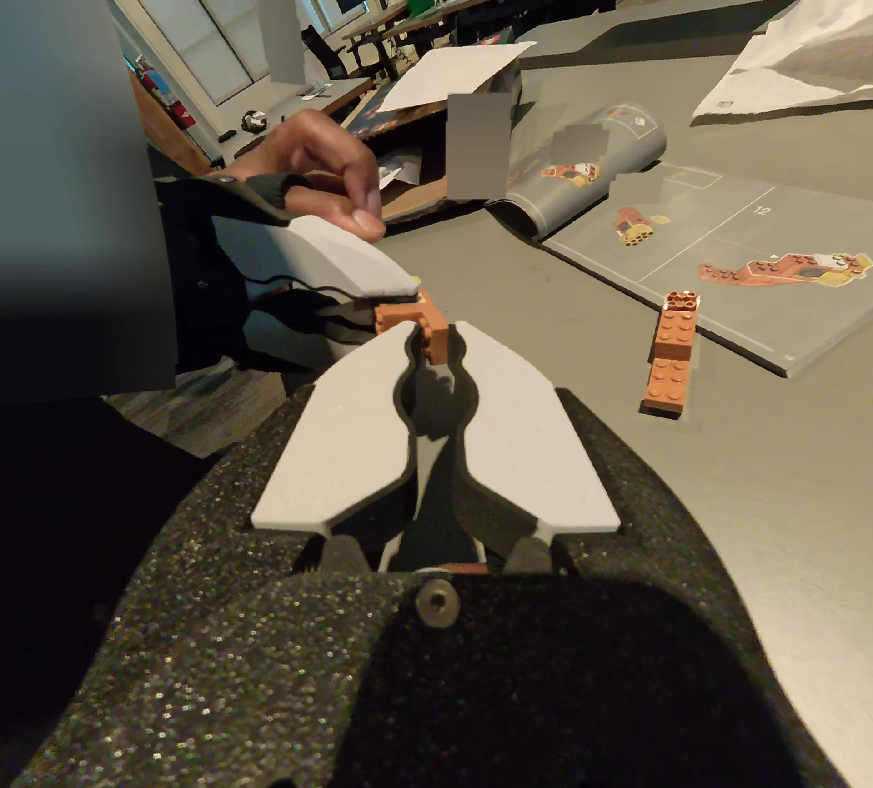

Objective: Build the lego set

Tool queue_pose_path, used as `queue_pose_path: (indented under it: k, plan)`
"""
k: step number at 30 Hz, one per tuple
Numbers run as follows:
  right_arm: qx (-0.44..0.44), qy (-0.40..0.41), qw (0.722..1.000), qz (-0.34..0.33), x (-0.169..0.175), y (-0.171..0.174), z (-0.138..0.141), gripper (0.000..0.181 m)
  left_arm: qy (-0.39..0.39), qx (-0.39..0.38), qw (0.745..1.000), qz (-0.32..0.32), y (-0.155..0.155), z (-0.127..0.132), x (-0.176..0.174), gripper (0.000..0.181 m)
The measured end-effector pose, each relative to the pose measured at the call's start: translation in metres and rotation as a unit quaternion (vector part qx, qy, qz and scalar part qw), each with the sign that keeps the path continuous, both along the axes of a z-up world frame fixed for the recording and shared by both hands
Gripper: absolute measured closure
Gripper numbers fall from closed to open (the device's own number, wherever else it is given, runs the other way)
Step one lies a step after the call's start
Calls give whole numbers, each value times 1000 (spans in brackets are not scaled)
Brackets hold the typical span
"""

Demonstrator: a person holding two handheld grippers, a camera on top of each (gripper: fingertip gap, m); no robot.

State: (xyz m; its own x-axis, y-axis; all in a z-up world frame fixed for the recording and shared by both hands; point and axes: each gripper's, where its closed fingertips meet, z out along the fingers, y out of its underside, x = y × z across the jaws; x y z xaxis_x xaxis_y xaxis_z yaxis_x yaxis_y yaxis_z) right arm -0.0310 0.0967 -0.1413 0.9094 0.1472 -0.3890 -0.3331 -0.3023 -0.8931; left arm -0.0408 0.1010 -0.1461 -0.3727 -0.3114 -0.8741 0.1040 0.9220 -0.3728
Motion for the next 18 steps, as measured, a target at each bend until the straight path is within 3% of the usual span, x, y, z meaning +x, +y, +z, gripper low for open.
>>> queue_pose_path:
  k: [18]
  plan:
    - [-3,22,1000,12,1,2,-6,174,28,-25,999,-10,3,-7,1,160]
